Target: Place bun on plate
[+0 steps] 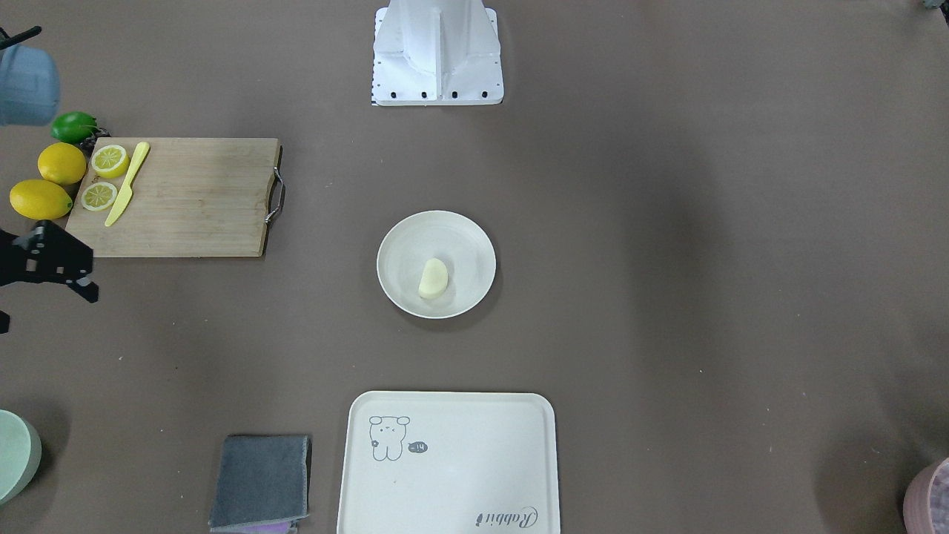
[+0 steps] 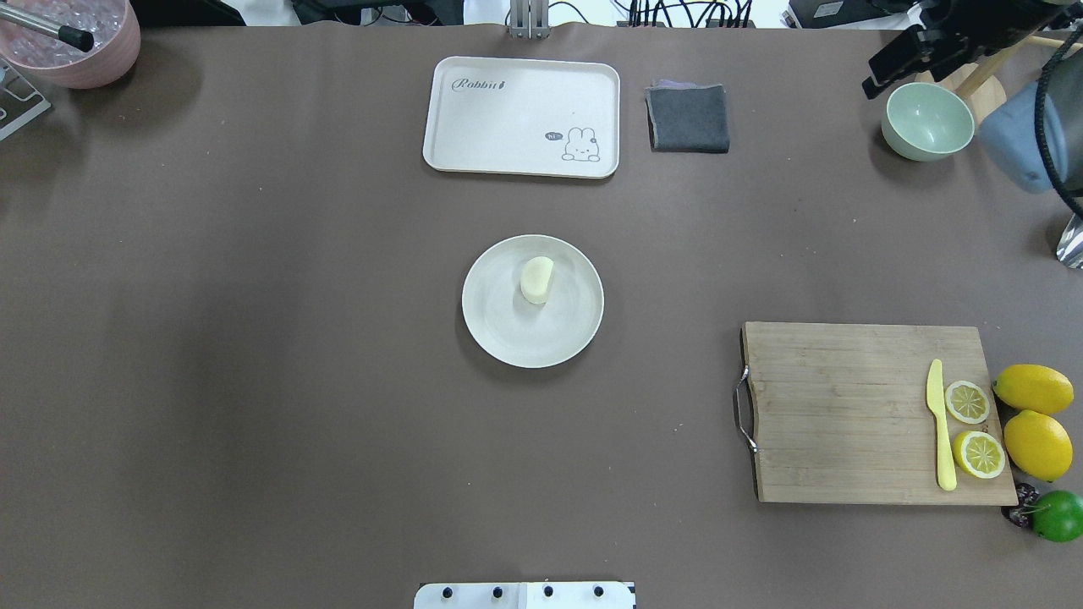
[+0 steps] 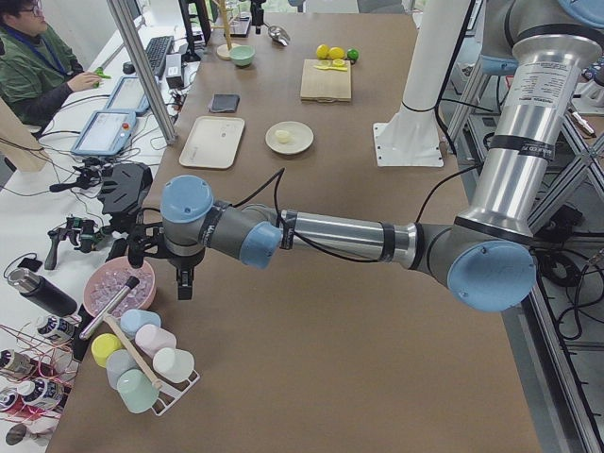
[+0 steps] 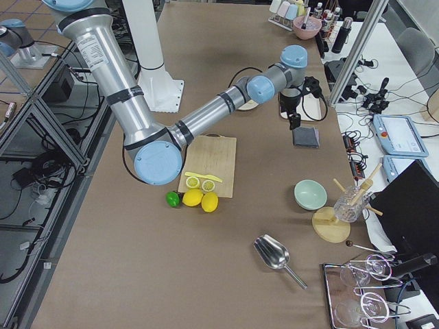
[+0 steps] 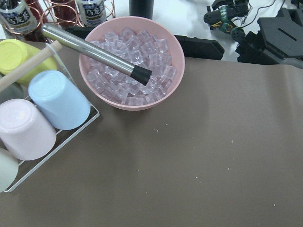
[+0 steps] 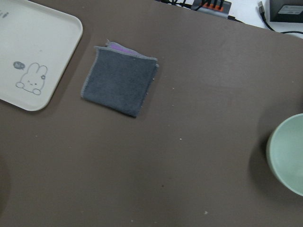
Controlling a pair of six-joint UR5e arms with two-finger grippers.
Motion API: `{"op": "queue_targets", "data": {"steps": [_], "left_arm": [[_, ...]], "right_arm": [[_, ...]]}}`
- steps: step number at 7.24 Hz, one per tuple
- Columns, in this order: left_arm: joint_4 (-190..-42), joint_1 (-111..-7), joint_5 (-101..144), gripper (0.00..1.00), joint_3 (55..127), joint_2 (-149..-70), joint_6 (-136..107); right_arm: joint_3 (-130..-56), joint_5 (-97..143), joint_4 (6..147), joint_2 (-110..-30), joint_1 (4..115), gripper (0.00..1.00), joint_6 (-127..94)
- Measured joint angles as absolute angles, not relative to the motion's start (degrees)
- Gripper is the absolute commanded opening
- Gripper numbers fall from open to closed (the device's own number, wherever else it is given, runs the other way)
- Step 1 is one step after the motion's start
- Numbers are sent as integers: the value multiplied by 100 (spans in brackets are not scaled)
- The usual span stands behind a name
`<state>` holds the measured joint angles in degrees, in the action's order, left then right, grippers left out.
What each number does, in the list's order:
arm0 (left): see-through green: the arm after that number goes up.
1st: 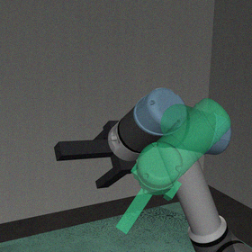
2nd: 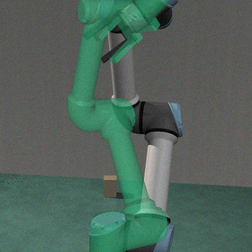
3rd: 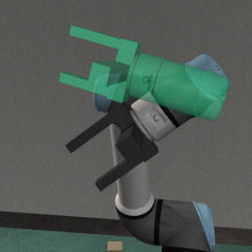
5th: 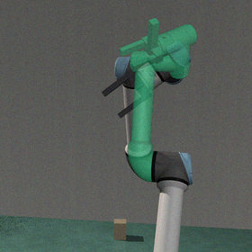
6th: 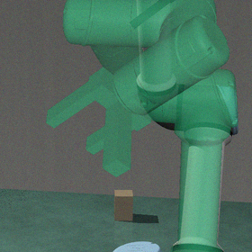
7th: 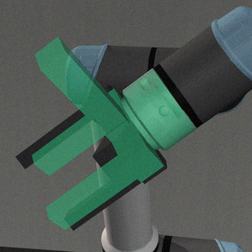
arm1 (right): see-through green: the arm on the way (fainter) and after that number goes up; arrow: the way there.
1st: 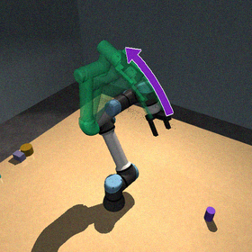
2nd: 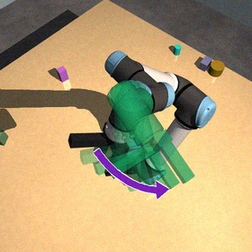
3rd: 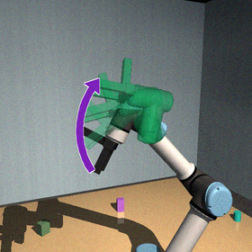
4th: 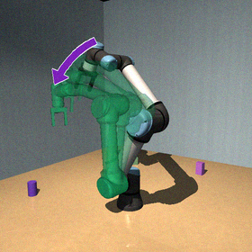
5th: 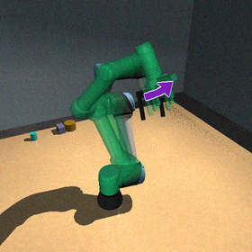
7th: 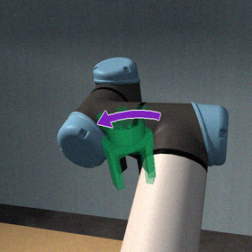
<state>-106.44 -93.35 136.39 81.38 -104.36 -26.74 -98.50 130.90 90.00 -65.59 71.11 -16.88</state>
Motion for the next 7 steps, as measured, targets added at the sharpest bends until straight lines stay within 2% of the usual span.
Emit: {"op": "queue_targets", "data": {"steps": [4, 7], "left_arm": [[-10363, -9402, 13627, 98, 8056, -10437, -2662], [-10350, -9377, 13624, 98, 7940, -10438, -2698]], "right_arm": [[-9767, 13012, 9027, -7205, 7709, 100, -1202], [-9535, 12959, 8964, -7388, 7793, 100, -1207]]}}
